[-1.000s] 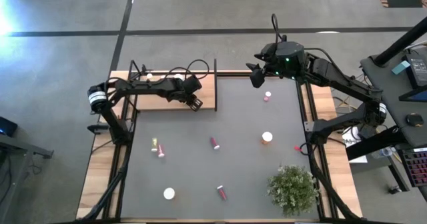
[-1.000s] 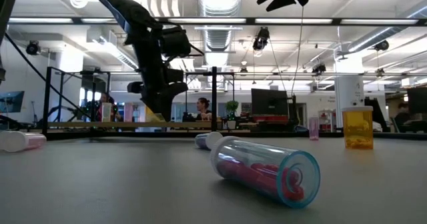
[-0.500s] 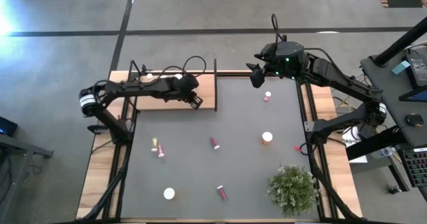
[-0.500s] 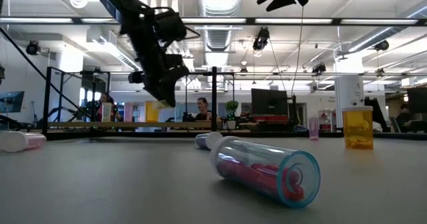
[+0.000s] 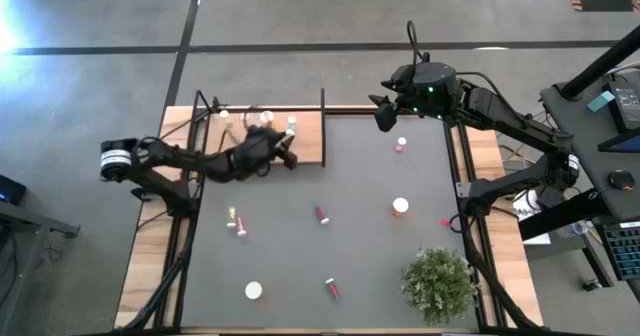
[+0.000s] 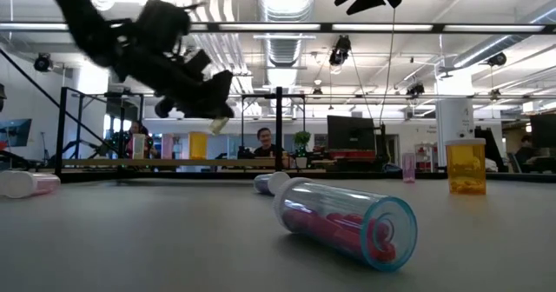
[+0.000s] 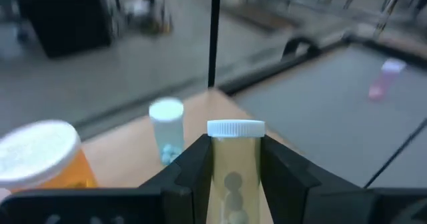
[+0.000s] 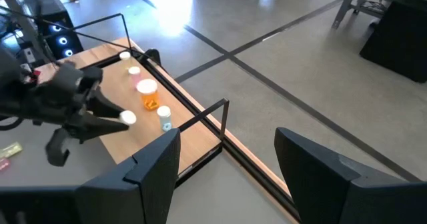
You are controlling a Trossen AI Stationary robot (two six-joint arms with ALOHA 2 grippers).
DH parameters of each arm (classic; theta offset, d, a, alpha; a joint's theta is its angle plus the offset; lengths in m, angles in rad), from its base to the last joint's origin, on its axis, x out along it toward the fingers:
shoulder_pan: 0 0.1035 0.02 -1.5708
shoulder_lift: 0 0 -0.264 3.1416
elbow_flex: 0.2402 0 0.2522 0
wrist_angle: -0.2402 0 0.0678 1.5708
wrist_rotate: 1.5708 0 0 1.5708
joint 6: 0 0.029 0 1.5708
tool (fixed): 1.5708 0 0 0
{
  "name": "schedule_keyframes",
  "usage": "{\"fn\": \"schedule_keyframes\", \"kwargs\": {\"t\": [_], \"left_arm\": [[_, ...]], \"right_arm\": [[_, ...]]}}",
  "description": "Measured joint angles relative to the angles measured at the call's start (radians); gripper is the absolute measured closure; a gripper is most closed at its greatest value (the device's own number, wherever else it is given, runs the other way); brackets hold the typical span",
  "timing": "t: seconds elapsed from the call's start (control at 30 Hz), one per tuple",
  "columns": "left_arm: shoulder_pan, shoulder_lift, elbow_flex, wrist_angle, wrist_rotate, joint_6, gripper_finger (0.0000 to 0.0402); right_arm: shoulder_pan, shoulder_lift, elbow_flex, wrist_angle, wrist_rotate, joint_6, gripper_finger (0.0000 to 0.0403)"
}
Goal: Pick and place medicine bottles onto shelf by color
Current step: Put the right yellow pill bottle on the shelf aligned with the other yellow pill bottle
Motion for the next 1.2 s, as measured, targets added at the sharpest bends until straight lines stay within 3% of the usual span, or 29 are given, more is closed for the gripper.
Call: {"fn": "schedule_keyframes", "kwargs": {"t": [0.2,0.67,0.87,1.2], "left_arm": [[-0.029,0.05,-0.18,0.427,-0.022,0.151,0.0308],[-0.04,0.272,-0.286,0.844,-0.022,0.158,0.0308],[-0.039,0.381,-0.285,0.894,-0.002,0.158,0.0308],[-0.037,0.389,-0.266,0.896,0.013,0.204,0.0297]], "right_arm": [[0.0,0.0,0.0,0.0,0.0,0.0,0.017],[0.0,0.0,0.0,0.0,0.0,0.0,0.017],[0.0,0.0,0.0,0.0,0.0,0.0,0.017],[0.0,0.0,0.0,0.0,0.0,0.0,0.017]]}}
